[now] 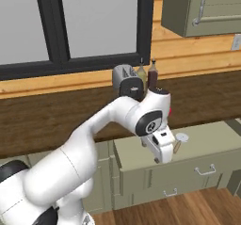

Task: Pick the pizza cutter from the drawer and place it on the counter.

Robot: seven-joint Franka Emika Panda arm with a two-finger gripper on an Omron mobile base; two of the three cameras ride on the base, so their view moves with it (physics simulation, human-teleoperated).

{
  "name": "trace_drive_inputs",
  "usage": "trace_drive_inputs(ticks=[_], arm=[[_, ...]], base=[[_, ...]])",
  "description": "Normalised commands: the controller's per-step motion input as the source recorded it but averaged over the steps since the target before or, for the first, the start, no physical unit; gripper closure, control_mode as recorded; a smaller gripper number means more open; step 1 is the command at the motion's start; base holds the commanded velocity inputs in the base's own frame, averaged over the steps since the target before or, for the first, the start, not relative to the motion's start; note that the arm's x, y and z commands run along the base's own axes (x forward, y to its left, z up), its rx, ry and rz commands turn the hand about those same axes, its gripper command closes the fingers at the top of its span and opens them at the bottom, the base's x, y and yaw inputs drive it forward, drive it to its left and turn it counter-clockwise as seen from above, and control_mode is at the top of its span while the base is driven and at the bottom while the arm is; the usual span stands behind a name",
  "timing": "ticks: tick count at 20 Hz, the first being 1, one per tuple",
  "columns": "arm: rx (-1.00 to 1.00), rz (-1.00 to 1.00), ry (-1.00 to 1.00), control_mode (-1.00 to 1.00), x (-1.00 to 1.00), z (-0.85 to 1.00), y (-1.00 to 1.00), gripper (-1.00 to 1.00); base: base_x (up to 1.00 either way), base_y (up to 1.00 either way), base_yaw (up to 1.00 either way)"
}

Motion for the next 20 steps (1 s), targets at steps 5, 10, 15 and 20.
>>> trace_drive_inputs(ticks=[5,10,15,20], arm=[[0.00,-0.20,-0.01,-1.00,1.00,-0.56,-0.68,-1.00],[0.00,0.03,0.00,-1.00,0.72,-0.50,-0.28,-1.00],[0.00,0.07,0.02,-1.00,0.18,-0.58,-0.54,-1.00],[0.00,0.02,0.00,-1.00,0.37,-0.37,-0.09,-1.00]], base=[[0.00,0.00,0.00],[0.00,0.00,0.00],[0.00,0.00,0.00],[0.00,0.00,0.00]])
